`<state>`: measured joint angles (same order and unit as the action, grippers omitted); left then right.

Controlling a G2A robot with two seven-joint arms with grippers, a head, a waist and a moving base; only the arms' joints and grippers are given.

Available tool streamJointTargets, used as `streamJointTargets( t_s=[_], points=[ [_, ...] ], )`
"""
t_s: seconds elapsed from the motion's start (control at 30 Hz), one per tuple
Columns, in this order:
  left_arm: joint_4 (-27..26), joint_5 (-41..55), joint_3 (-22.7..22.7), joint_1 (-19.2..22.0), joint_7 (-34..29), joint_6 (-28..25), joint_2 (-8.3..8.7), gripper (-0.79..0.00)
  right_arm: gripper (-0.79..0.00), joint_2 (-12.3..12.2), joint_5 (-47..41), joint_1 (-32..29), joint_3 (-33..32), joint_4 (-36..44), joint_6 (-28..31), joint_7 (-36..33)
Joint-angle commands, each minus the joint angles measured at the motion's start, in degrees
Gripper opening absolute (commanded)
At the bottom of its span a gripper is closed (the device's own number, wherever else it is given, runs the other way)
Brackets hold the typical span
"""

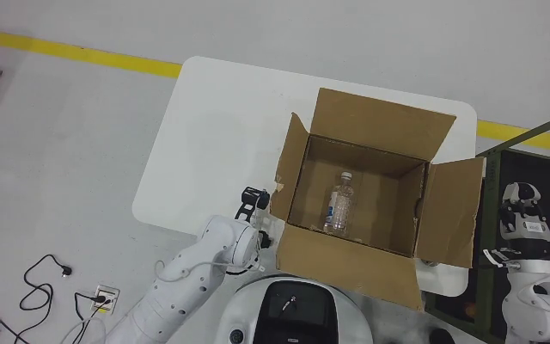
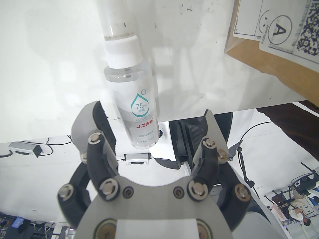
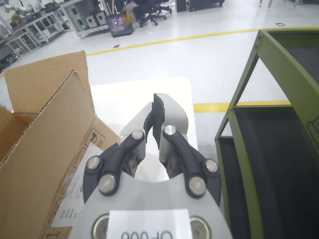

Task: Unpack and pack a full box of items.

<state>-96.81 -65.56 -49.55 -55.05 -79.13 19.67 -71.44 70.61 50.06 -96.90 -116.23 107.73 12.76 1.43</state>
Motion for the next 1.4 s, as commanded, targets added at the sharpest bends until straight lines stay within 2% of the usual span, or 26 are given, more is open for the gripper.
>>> streamJointTargets(
  t_s=[0.0,0.1,0.13,0.17,0.23,0.43,0.5,0.63,0.8,0.93,1.0,1.37],
  points=[
    [0.2,0.0,-0.1,0.0,0.2,0.1,-0.13,-0.188,-0.785,0.0,0.0,0.0,0.0,0.0,0.0,0.0],
    [0.4,0.2,-0.4,0.0,0.4,0.2,-0.31,-0.262,-0.785,0.0,0.0,0.0,0.0,0.0,0.0,0.0],
    [0.5,0.2,-0.5,0.0,0.4,0.1,-0.37,-0.329,-0.785,0.0,0.0,0.0,0.0,0.0,0.0,0.0],
    [0.6,0.1,-0.5,0.0,0.4,0.1,-0.41,-0.36,-0.785,0.0,0.0,0.0,0.0,0.0,0.0,0.0],
    [0.8,0.0,-0.7,0.0,0.5,0.0,-0.52,-0.394,-0.785,0.0,0.0,0.0,0.0,0.0,0.0,0.0],
    [1.3,-0.7,-1.1,0.2,0.3,0.2,-0.83,-0.283,-0.785,0.0,0.0,0.0,0.0,0.0,0.0,0.0],
    [1.3,-0.9,-1.2,0.2,0.3,0.1,-0.92,-0.299,-0.785,0.0,0.0,0.0,0.0,0.0,0.0,0.0],
    [1.4,-1.0,-1.4,0.1,0.3,-0.3,-1.12,-0.28,-0.785,0.0,0.0,0.0,0.0,0.0,0.0,0.0],
    [2.2,-1.3,-1.4,0.1,0.4,-0.6,-1.42,-0.329,-0.785,0.0,0.0,0.0,0.0,0.0,0.0,0.0],
    [2.7,-1.4,-1.4,0.3,0.4,-0.6,-1.69,-0.332,-0.785,0.0,0.0,0.0,0.0,0.0,0.0,0.0],
    [2.9,-1.5,-1.4,0.4,0.4,-0.7,-1.81,-0.369,-0.785,0.0,0.0,0.0,0.0,0.0,0.0,0.0],
    [4.2,-2.0,-1.6,0.3,0.5,-0.8,-2.44,-0.409,-0.785,0.0,0.0,0.0,0.0,0.0,0.0,0.0]
  ],
)
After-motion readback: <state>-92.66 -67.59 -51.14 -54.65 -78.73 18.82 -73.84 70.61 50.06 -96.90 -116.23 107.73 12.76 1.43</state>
